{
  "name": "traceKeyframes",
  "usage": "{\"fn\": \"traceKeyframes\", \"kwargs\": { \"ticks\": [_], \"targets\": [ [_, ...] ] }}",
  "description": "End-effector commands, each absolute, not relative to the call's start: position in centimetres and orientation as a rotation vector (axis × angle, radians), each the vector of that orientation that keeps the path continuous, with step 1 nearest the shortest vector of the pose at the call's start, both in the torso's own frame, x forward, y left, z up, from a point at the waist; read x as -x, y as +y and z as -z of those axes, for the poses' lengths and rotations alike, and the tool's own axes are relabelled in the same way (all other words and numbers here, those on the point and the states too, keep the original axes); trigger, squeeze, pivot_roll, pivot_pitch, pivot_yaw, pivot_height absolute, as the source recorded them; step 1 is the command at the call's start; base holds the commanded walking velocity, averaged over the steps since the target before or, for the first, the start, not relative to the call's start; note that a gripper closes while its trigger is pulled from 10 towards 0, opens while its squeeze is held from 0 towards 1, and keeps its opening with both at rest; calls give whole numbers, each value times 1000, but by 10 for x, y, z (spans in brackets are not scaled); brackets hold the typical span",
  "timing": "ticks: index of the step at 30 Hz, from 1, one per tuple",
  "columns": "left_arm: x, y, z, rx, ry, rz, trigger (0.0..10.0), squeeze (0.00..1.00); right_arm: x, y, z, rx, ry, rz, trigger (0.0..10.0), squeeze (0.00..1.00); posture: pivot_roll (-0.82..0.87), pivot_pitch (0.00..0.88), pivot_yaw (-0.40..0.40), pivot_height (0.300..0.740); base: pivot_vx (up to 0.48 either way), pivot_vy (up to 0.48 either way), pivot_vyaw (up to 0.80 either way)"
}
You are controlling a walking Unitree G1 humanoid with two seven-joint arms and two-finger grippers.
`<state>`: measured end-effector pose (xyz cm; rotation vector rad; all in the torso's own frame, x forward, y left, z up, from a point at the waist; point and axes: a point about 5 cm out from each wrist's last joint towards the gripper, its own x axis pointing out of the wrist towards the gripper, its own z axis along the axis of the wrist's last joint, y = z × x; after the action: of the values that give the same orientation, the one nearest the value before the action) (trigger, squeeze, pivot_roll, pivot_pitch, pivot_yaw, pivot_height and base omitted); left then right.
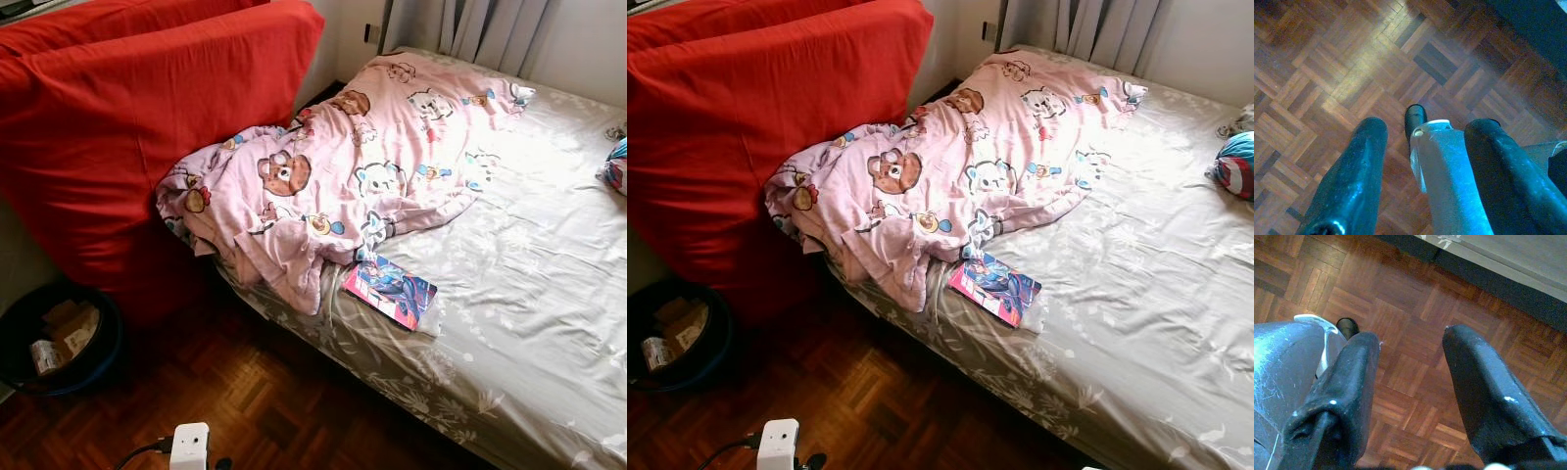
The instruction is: Clean up the room
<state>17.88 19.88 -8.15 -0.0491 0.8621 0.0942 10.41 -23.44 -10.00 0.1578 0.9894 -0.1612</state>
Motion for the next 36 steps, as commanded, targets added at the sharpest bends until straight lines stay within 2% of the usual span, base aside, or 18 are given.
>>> {"fn": "traceKeyframes", "kwargs": {
  "ticks": [1, 36],
  "targets": [
    [-169, 237, 82, 31, 971, -248, 10000, 0, -191, -217, 75, -216, 884, 165, 10000, 0, -33, 0, 0, 740, 0, 0, 0],
    [-169, 236, 81, 7, 966, -223, 10000, 0, -190, -217, 75, -206, 888, 150, 10000, 0, -33, 0, 1, 740, 0, 0, 0]
  ]
}}
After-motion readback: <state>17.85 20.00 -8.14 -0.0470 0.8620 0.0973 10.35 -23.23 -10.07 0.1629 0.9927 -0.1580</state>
